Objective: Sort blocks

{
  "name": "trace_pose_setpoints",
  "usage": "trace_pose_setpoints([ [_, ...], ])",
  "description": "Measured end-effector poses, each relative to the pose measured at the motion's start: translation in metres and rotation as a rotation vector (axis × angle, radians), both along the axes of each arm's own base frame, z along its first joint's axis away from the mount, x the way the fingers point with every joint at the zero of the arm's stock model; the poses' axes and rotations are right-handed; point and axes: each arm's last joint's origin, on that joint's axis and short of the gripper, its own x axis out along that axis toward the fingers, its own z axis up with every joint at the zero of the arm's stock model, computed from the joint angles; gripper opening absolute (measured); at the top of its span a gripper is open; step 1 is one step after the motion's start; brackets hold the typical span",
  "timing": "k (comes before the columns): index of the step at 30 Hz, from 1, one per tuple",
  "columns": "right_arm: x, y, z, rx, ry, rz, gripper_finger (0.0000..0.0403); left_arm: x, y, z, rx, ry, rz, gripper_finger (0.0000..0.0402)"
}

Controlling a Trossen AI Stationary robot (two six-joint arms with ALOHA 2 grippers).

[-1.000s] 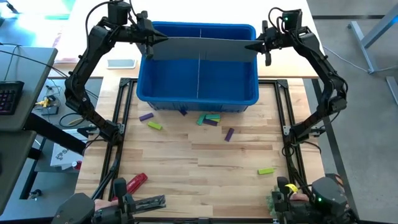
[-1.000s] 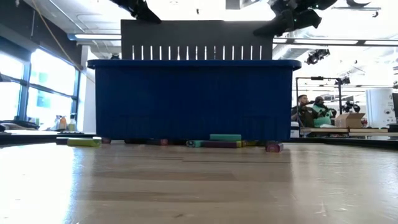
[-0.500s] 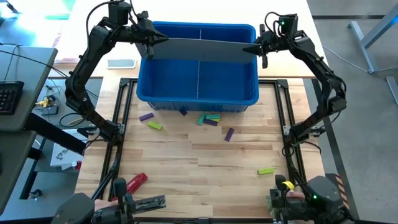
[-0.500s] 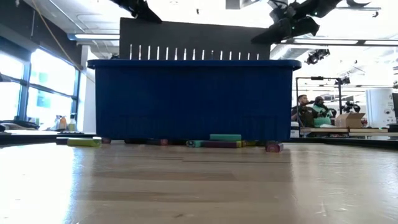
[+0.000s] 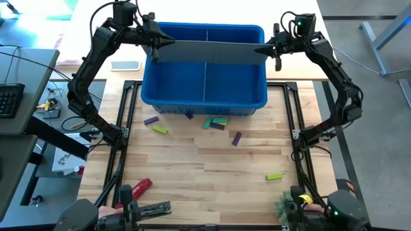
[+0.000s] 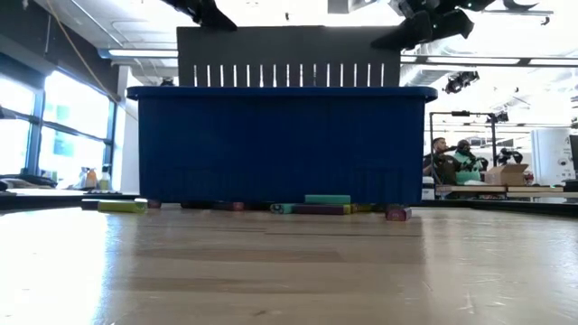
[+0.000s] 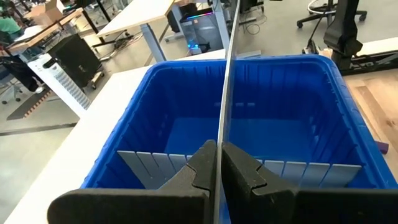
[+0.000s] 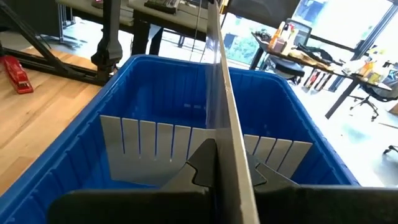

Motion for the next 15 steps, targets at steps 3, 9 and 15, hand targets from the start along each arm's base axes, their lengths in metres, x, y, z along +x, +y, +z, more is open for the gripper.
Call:
trace_pose_setpoints([
  [3,0.0019,-0.0029,-0.003,-0.013,0.002,0.011,0.0,-0.0002,0.0001,-0.0001,-0.002,0.001,0.002,0.0],
  [9,0.003,-0.0058,-0.0048,-0.006,0.004,0.001,0.0,-0.0003,0.0001,-0.0002,-0.008,0.001,0.006,0.0],
  [15,0.0033,-0.0062,-0.0064,0.001,0.007,0.007,0.0,-0.0004,0.0002,-0.0002,-0.008,0.001,0.008,0.0],
])
